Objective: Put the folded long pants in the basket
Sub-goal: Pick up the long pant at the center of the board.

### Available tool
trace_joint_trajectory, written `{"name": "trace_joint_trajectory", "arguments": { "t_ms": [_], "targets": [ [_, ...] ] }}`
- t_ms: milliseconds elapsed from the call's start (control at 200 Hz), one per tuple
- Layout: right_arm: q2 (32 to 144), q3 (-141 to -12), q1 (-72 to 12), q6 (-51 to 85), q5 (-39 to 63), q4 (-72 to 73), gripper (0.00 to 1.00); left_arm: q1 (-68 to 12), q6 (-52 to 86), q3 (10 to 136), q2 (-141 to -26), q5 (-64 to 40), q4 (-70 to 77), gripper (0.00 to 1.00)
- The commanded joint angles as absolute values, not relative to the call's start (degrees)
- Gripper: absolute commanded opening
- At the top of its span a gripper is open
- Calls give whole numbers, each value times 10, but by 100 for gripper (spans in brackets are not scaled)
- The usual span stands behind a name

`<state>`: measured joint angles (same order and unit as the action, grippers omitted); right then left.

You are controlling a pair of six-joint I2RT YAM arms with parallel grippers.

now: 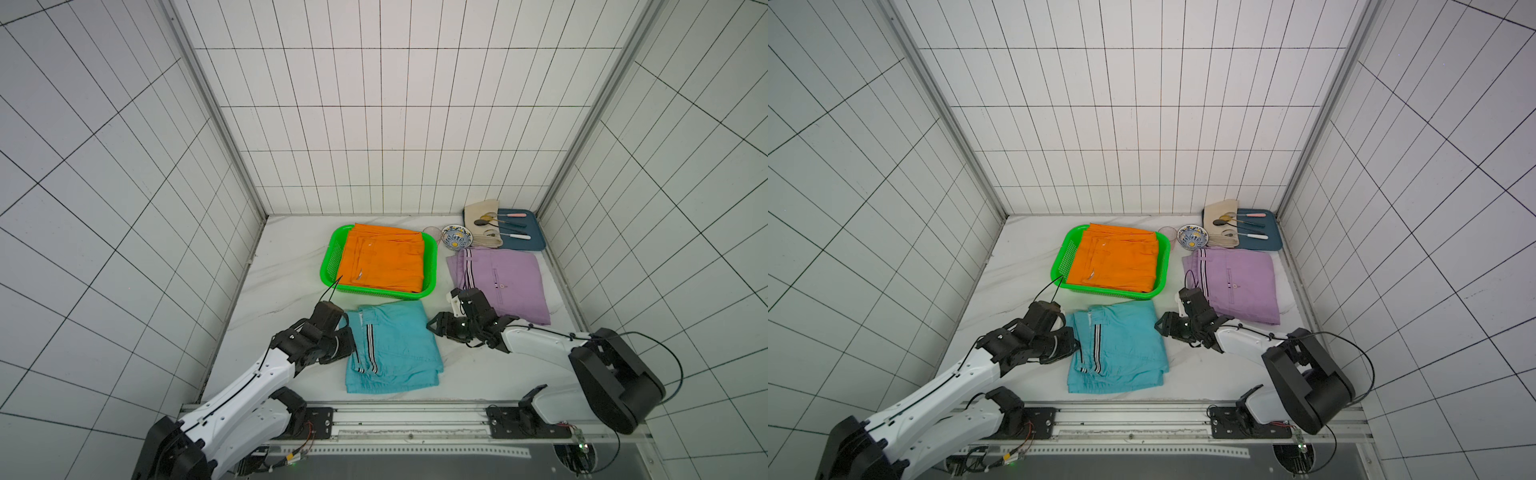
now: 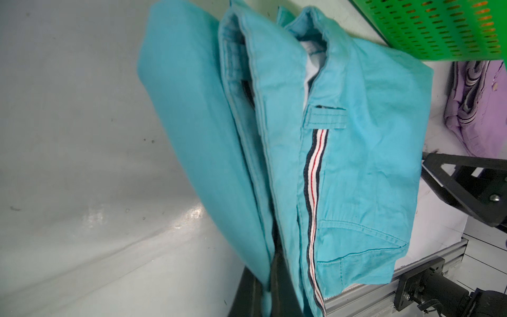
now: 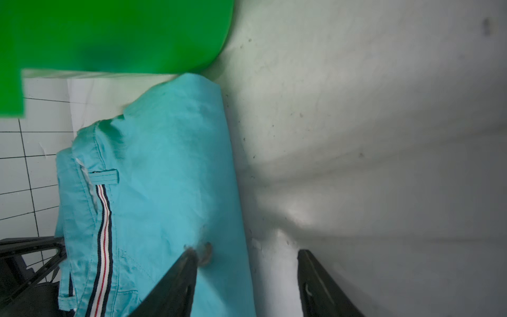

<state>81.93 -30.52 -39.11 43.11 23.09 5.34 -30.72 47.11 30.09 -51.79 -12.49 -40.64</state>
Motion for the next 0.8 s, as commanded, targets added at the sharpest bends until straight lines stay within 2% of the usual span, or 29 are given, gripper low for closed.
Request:
{"name": "trace_joint_trajectory", "arguments": {
  "t_ms": [0, 90, 160, 310, 390, 625, 799],
  "targets": [
    [856, -348, -413, 426, 239, 65, 59, -305, 469, 309, -514, -138, -378, 0],
    [878, -361, -426, 425, 244, 67, 54, -303, 469, 309, -513, -138, -376, 0],
    [888, -367, -434, 421, 245, 67, 46, -302, 468, 308, -515, -139, -377, 0],
    [883, -379, -446, 411, 235, 50, 11, -300, 470, 313, -512, -143, -379, 0],
    [861, -383, -457, 401, 214, 30, 0, -300, 472, 325, -508, -144, -390, 0],
    [754, -402, -507, 372, 124, -58, 0, -300, 471, 382, -462, -144, -467, 0],
    [675, -453, -540, 376, 122, -152, 0, -299, 468, 441, -420, -133, -531, 0]
  ]
}}
